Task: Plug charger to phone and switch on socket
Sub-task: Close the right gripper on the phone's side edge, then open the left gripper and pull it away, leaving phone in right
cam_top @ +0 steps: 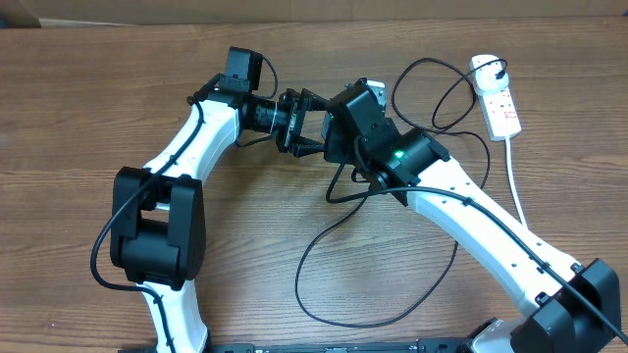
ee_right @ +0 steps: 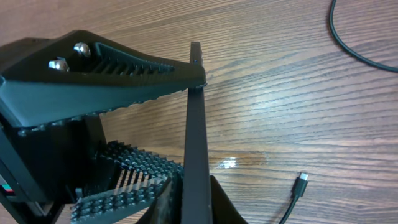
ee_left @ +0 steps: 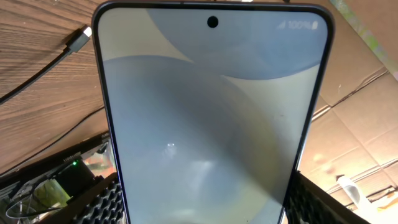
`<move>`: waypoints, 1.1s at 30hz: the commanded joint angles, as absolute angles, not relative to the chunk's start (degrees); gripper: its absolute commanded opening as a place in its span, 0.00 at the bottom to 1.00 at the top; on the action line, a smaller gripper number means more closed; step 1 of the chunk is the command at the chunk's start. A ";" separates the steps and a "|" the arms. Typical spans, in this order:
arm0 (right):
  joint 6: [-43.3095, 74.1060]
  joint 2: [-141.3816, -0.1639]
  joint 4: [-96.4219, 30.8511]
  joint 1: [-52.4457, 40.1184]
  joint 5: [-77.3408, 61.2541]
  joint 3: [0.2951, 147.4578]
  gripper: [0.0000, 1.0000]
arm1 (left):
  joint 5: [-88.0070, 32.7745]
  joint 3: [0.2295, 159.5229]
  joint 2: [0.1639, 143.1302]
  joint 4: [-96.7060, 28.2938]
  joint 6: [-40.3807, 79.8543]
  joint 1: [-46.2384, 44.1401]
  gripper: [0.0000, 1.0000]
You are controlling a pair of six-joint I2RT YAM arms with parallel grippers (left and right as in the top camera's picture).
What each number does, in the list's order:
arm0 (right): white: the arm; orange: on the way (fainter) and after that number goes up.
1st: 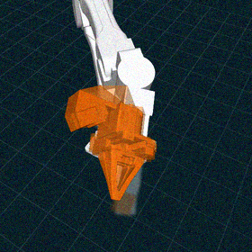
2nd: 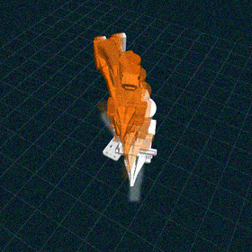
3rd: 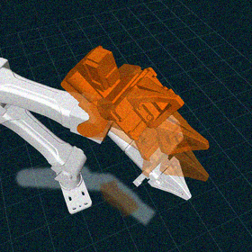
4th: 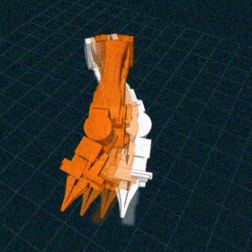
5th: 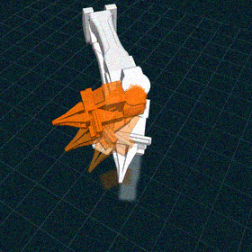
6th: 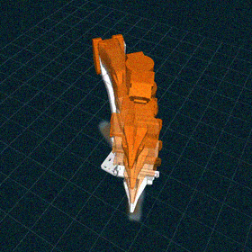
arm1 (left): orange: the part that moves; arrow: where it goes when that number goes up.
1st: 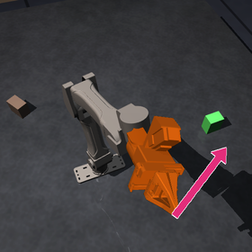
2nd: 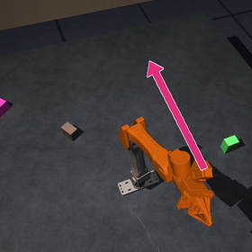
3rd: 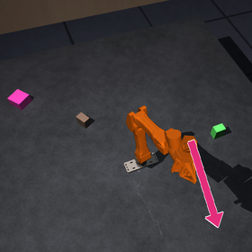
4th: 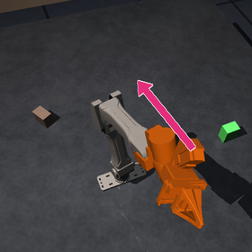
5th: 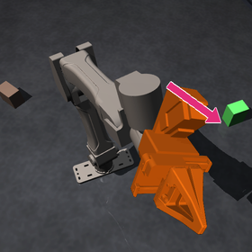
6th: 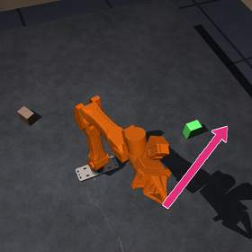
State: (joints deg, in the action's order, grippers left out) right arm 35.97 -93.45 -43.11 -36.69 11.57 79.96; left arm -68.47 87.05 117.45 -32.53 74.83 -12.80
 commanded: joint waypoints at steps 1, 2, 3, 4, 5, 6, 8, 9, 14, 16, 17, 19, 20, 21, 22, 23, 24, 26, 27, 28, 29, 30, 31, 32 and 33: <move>36.05 -93.36 -42.92 -36.69 12.43 81.23 0.09 | -70.06 88.71 117.64 -32.27 73.95 -13.54 0.57; 36.05 -93.36 -42.94 -36.69 12.40 81.23 0.09 | -70.08 88.71 117.64 -32.27 73.95 -13.54 0.57; 36.05 -93.36 -42.94 -36.69 12.43 81.23 0.08 | -70.08 88.71 117.64 -32.27 73.95 -13.54 0.58; 36.05 -93.36 -42.94 -36.69 12.43 81.23 0.06 | -70.08 88.71 117.64 -32.27 73.93 -13.54 0.58; 36.05 -93.36 -42.94 -36.69 12.43 81.23 0.05 | -70.08 88.71 117.64 -32.27 73.93 -13.54 0.58; 36.05 -93.36 -42.94 -36.69 12.43 81.23 0.05 | -70.08 88.71 117.64 -32.27 73.93 -13.54 0.59; 36.05 -93.36 -42.96 -36.69 12.43 81.23 0.04 | -70.06 88.71 117.64 -32.29 73.89 -13.54 0.61; 36.05 -93.36 -42.94 -36.69 12.43 81.23 0.04 | -70.06 88.71 117.64 -32.27 73.91 -13.54 0.62; 36.29 -93.36 -42.98 -36.69 12.40 81.23 0.04 | -70.06 88.71 117.64 -32.27 73.87 -13.54 0.65; 36.27 -93.36 -42.96 -36.69 12.40 81.23 0.04 | -70.06 88.71 117.64 -32.27 73.89 -13.54 0.80; 36.27 -93.36 -42.94 -36.67 12.43 81.23 0.04 | -70.06 88.71 117.64 -32.27 73.89 -13.54 0.95; 36.27 -93.34 -42.89 -36.56 12.43 81.23 0.04 | -70.06 88.71 117.64 -32.27 73.89 -13.54 1.00; 36.27 -93.34 -42.87 -36.47 12.43 81.25 0.04 | -70.04 88.71 117.64 -32.25 73.89 -13.54 1.00; 36.27 -93.34 -42.87 -36.27 12.40 81.25 0.04 | -69.89 88.71 117.64 -32.25 73.89 -13.54 0.99; 36.27 -93.34 -42.89 -36.14 12.43 81.30 0.04 | -69.56 88.71 117.64 -32.25 73.84 -13.54 1.00; 36.27 -93.34 -42.94 -35.88 12.40 81.41 0.04 | -68.73 88.71 117.64 -32.25 73.49 -13.52 1.00; 36.27 -93.34 -42.92 -35.62 12.40 81.45 0.04 | -67.61 88.71 117.64 -32.23 72.88 -13.45 0.99; 36.27 -93.12 -43.16 -34.65 12.38 81.52 0.04 | -64.66 88.71 117.64 -30.24 69.14 -13.08 0.99; 36.27 -93.06 -43.35 -34.24 12.40 81.52 0.04 | -64.27 88.71 117.64 -28.77 67.53 -12.82 0.99; 36.25 -92.95 -43.68 -33.69 12.40 81.54 0.04 | -64.12 88.73 117.64 -27.42 66.22 -12.58 1.00; 36.25 -92.88 -43.92 -33.17 12.38 81.54 0.04 | -64.16 88.73 117.58 -26.57 65.71 -12.25 0.99; 36.27 -92.73 -44.27 -32.51 12.38 81.54 0.04 | -64.49 88.73 117.40 -25.93 65.23 -11.81 0.99; 36.27 -92.64 -44.71 -31.59 12.36 81.58 0.04 | -64.58 88.73 117.12 -25.28 64.49 -11.29 0.99; 36.27 -92.53 -45.39 -30.63 12.27 81.78 0.04 | -64.75 88.73 116.71 -24.73 63.46 -10.85 1.00; 36.25 -92.51 -45.98 -29.69 11.79 82.06 0.04 | -64.86 88.73 116.01 -24.58 61.89 -10.37 1.00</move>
